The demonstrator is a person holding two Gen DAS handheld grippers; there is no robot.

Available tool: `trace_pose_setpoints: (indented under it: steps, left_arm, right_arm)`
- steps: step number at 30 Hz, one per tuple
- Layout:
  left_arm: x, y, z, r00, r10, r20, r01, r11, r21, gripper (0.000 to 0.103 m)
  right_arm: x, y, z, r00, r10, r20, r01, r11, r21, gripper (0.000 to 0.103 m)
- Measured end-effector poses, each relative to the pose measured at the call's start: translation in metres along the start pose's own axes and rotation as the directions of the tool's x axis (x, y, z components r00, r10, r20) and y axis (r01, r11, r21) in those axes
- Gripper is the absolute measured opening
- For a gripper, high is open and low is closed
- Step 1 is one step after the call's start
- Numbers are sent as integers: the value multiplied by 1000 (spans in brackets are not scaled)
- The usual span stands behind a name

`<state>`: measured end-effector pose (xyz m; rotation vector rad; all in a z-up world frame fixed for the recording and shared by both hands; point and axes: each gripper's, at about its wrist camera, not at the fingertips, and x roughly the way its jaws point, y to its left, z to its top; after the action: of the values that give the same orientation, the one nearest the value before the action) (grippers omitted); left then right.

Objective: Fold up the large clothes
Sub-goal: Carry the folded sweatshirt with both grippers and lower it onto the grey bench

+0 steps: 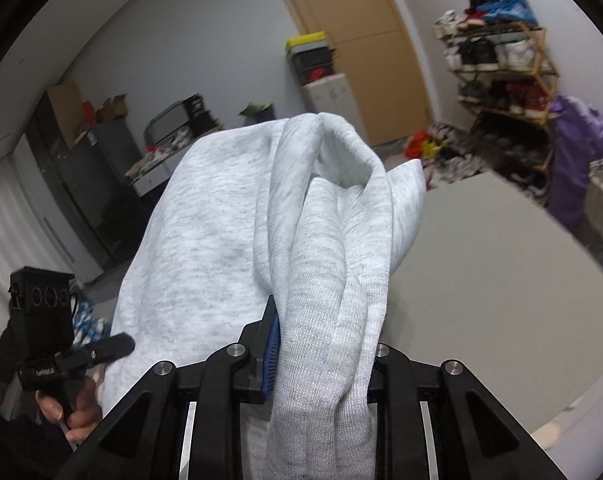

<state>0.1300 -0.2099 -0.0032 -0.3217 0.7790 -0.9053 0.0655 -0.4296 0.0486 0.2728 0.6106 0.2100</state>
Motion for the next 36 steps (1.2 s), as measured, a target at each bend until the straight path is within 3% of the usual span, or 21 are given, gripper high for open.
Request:
trace_pose_setpoints:
  steps: [7, 8, 9, 11, 13, 14, 16, 17, 20, 23, 25, 27, 29, 31, 33, 35, 36]
  left_arm:
    - [88, -39, 28, 995, -65, -75, 70, 995, 66, 59]
    - [100, -39, 30, 994, -66, -86, 71, 996, 59, 59]
    - [119, -38, 31, 993, -59, -104, 65, 996, 55, 59]
    - [160, -23, 25, 982, 3, -190, 6, 999, 48, 61]
    - [179, 7, 19, 977, 57, -207, -65, 997, -30, 62]
    - [175, 22, 19, 978, 39, -206, -59, 994, -93, 62]
    - [168, 40, 21, 970, -34, -241, -4, 988, -154, 61]
    - [161, 44, 22, 966, -54, -252, 19, 990, -138, 62]
    - [146, 42, 16, 962, -37, -270, 25, 999, -45, 63]
    - [140, 42, 1, 946, -89, -312, 73, 995, -62, 64]
    - [134, 43, -6, 946, -94, -311, 81, 995, -54, 64]
    - [125, 44, -10, 947, -93, -306, 83, 996, -45, 64]
    - [121, 53, -10, 946, -98, -308, 85, 995, -55, 64]
    - [132, 44, -4, 946, -101, -309, 86, 994, -63, 65]
    - [126, 46, -8, 945, -107, -310, 91, 994, -64, 65]
    - [134, 34, -5, 946, -98, -310, 83, 995, -61, 70]
    - [144, 29, 0, 946, -93, -310, 77, 995, -63, 72]
  right_arm:
    - [1, -75, 62, 988, -151, 42, 151, 989, 0, 24]
    - [10, -87, 68, 980, -198, 28, 198, 980, -10, 26]
    - [17, -98, 70, 973, -230, 11, 230, 973, -10, 34]
    - [40, -133, 67, 929, -370, -14, 371, 928, 27, 50]
    - [54, -167, 60, 851, -522, -53, 525, 844, 110, 55]
    - [52, -181, 56, 837, -542, -80, 547, 820, 166, 55]
    - [34, -192, 40, 895, -445, -47, 440, 857, 267, 57]
    - [26, -190, 33, 908, -417, -35, 410, 870, 273, 59]
    - [4, -178, 14, 899, -439, -5, 421, 860, 290, 69]
    - [-22, -175, -12, 930, -365, 52, 318, 866, 385, 77]
    - [-34, -173, -21, 932, -352, 80, 285, 854, 434, 79]
    - [-38, -175, -25, 935, -343, 84, 263, 834, 485, 81]
    - [-28, -184, -29, 954, -292, 65, 212, 813, 543, 81]
    - [-21, -193, -38, 946, -323, 23, 246, 764, 596, 81]
    - [-19, -202, -46, 963, -263, 59, 165, 750, 641, 81]
    - [-7, -211, -47, 982, -173, 75, 78, 733, 676, 71]
    - [0, -210, -45, 985, -160, 63, 77, 740, 668, 41]
